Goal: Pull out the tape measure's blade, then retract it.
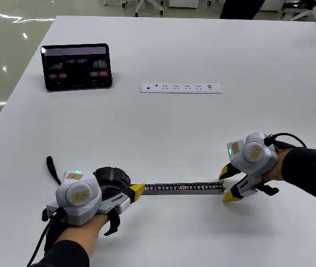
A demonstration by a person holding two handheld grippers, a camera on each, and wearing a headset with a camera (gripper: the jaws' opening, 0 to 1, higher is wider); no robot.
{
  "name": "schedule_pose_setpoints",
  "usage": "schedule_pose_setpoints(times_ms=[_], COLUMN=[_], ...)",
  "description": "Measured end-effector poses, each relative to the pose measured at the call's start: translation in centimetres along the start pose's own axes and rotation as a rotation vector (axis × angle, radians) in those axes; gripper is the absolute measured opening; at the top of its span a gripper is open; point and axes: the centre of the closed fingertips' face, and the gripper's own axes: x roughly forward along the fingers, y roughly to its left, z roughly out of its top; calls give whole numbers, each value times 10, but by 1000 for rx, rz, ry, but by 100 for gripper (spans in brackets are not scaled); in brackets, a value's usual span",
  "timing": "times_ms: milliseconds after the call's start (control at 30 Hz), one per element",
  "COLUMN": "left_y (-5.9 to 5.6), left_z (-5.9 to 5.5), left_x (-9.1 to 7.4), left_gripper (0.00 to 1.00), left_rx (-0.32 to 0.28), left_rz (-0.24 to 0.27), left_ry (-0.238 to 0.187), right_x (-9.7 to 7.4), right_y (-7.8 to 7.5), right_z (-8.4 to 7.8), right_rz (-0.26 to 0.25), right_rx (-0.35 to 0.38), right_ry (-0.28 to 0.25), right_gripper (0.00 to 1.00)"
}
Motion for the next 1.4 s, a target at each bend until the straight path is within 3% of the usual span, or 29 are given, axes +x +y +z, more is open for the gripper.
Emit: schedule_pose_setpoints(times_ms=[333,600,733,900,1167,1200,1267,1400], left_y=[2,4,3,2,1,-1,1,3], left_z=[1,0,-3,-5,-12,-10,-8,-9], left_x=[0,2,3,4,7,7,8,10], left_gripper=[99,97,95,88,76,74,70,67], left_rx=[-9,-22,-38,-56,-111,-142,-124,-123], left_rz=[3,7,4,-2,-2,-7,5,25], left_ry=[-6,-3,11,21,50,38,36,39], right_x=[4,5,5,6,6,6,6,7], right_y=[-6,-6,-4,-3,-3,-4,-5,-4], right_z=[0,1,2,2,1,1,1,2], right_rz=[-5,-9,-25,-26,-32,-34,-50,-49], right_rx=[14,37,34,-3,28,36,125,88], right_ry=[14,24,57,98,136,136,128,147], right_gripper=[13,12,12,11,11,11,11,11])
